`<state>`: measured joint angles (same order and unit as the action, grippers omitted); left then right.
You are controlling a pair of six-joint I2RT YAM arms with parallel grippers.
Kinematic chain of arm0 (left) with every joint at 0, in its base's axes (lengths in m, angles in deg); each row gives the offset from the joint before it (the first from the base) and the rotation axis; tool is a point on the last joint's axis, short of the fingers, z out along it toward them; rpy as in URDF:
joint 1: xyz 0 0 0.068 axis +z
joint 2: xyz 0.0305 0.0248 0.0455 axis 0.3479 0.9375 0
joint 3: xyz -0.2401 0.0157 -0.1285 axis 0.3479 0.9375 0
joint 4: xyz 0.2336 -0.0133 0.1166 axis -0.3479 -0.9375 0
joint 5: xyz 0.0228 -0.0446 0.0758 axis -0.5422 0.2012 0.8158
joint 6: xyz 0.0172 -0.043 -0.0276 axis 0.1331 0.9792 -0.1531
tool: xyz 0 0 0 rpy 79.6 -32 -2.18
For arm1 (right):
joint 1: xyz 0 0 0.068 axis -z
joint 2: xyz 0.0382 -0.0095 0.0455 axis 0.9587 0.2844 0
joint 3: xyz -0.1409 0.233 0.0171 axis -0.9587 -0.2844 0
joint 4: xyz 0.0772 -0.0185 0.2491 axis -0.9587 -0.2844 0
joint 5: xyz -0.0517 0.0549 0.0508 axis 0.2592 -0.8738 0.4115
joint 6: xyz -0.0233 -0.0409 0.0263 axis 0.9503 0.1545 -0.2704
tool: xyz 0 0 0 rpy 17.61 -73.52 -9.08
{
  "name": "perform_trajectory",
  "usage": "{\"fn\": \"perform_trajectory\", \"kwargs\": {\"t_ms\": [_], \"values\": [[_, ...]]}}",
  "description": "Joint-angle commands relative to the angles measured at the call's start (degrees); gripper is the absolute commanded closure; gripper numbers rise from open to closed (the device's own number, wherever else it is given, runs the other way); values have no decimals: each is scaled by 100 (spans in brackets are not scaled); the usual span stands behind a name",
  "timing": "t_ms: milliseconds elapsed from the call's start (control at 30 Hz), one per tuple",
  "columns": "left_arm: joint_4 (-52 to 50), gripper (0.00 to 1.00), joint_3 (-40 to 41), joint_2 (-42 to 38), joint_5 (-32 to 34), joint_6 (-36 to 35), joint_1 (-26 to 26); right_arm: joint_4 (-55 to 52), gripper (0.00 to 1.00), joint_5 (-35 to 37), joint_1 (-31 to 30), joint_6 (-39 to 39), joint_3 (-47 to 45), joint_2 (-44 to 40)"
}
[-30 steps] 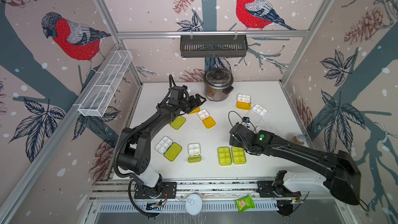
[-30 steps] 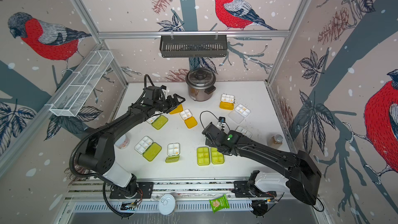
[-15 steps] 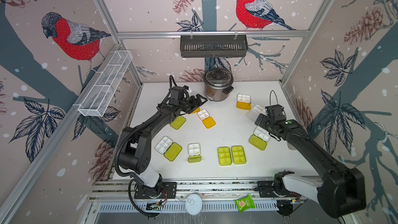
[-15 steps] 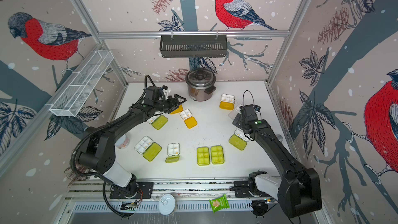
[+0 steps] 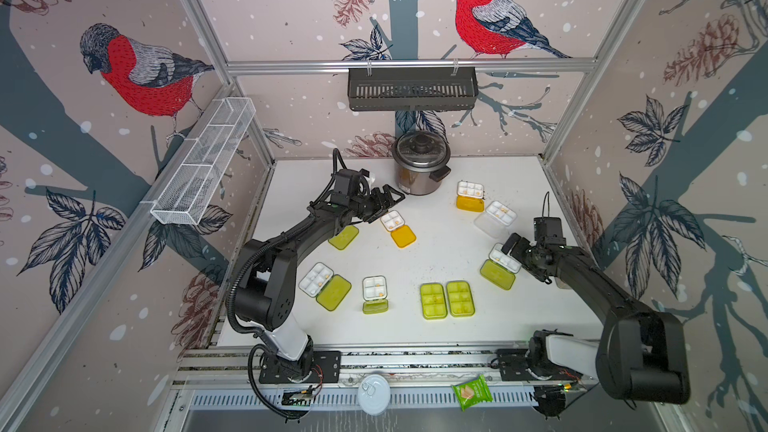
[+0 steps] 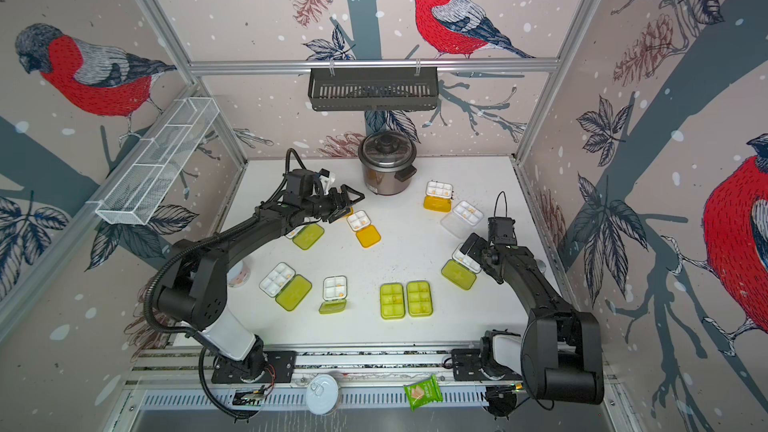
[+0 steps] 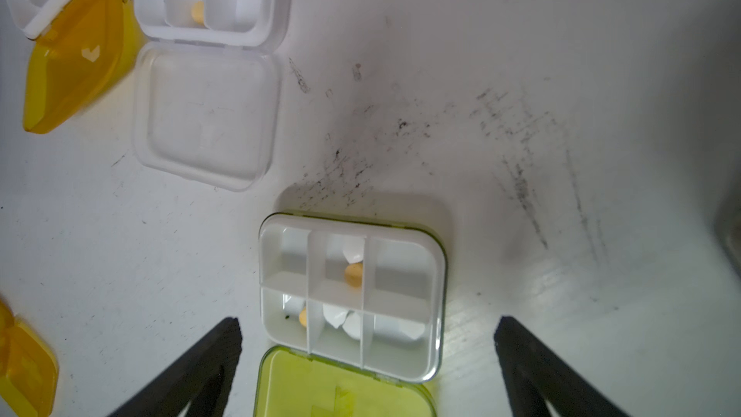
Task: Close pillboxes
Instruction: Adjust the pillbox at the center of the board.
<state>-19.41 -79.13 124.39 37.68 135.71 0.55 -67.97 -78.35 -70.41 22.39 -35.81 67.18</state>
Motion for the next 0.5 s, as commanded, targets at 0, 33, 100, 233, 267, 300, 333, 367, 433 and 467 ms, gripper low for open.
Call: {"fn": "perform_trajectory", "kwargs": {"t_ms": [0, 33, 100, 233, 267, 300, 333, 367, 433, 467], "values": [[135, 8, -39, 27, -53, -52, -64, 326, 0, -160, 27, 172, -84, 65], [123, 8, -54, 32, -53, -66, -90, 389, 0, -201, 36, 184, -130, 65], [103, 8, -74, 70, -49, -88, -102, 495, 0, -298, 44, 214, -178, 135], [76, 8, -90, 116, -58, -105, -102, 691, 0, -472, 36, 265, -237, 326], [74, 8, -96, 123, -51, -114, -102, 725, 0, -506, 34, 276, -247, 360], [58, 8, -102, 137, -39, -123, -102, 749, 0, -533, 20, 282, -248, 416], [51, 8, -106, 149, -47, -128, -106, 759, 0, -546, -2, 290, -248, 451], [44, 8, -110, 158, -40, -132, -98, 784, 0, -563, -67, 281, -240, 478], [35, 8, -116, 167, -36, -141, -115, 791, 0, -515, -248, 233, -179, 534], [31, 8, -123, 167, -30, -150, -110, 800, 0, -505, -337, 204, -141, 556]]}}
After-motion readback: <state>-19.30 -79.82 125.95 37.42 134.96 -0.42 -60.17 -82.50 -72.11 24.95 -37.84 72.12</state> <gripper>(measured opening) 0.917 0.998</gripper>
